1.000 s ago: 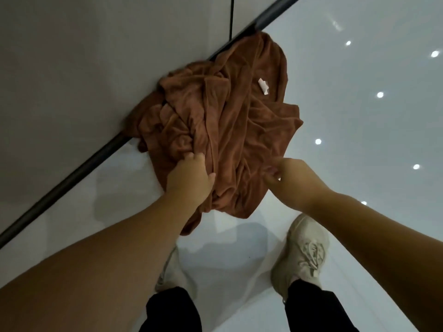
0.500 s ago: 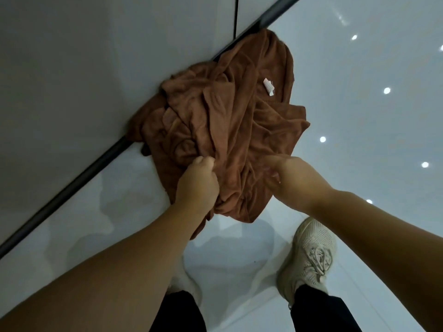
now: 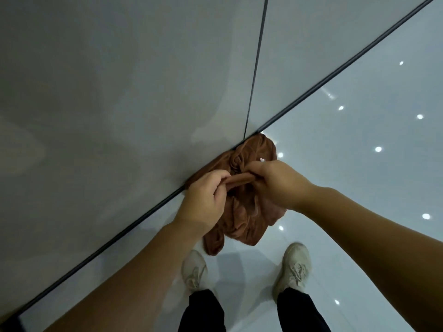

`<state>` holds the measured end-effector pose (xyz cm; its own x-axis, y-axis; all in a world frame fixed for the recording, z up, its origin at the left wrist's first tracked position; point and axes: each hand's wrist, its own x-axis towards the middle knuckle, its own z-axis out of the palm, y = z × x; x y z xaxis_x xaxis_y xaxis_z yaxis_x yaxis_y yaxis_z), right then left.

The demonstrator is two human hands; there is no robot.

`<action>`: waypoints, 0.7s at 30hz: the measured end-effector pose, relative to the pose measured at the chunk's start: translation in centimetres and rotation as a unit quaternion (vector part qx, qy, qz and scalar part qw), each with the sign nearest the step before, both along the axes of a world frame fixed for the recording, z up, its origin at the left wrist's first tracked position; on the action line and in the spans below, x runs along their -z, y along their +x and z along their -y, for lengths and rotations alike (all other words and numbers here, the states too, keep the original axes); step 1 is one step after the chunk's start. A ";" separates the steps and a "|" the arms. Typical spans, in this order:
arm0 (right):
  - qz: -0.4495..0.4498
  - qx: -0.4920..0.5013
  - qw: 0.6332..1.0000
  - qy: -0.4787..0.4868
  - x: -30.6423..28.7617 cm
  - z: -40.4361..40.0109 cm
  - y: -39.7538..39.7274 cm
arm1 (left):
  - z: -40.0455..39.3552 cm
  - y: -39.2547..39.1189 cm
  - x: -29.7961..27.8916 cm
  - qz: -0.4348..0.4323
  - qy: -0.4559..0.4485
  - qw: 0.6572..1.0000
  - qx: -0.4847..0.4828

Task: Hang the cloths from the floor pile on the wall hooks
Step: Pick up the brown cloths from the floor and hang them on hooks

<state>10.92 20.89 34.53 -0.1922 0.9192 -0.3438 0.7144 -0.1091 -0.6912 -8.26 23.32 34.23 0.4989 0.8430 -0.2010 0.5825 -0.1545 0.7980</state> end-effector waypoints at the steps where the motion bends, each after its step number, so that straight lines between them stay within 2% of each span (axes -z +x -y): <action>1: 0.000 0.010 1.000 0.006 -3.2 -0.3 0.2 | -0.6 0.1 -2.7 -0.002 0.003 1.000 -0.002; 9: 0.078 0.035 0.993 0.085 -30.3 -2.6 3.5 | -4.0 2.5 -26.3 0.034 0.095 0.995 -0.003; 14: 0.145 0.043 0.978 0.142 -46.8 -2.9 5.2 | -5.6 4.6 -41.6 0.077 0.107 0.991 0.000; 18: 0.170 0.070 0.958 0.222 -57.4 -2.2 5.5 | -6.5 6.0 -51.6 0.121 0.129 0.984 0.005; 21: 0.175 0.099 0.938 0.283 -63.1 -1.5 5.3 | -6.5 6.7 -56.7 0.175 0.140 0.975 -0.007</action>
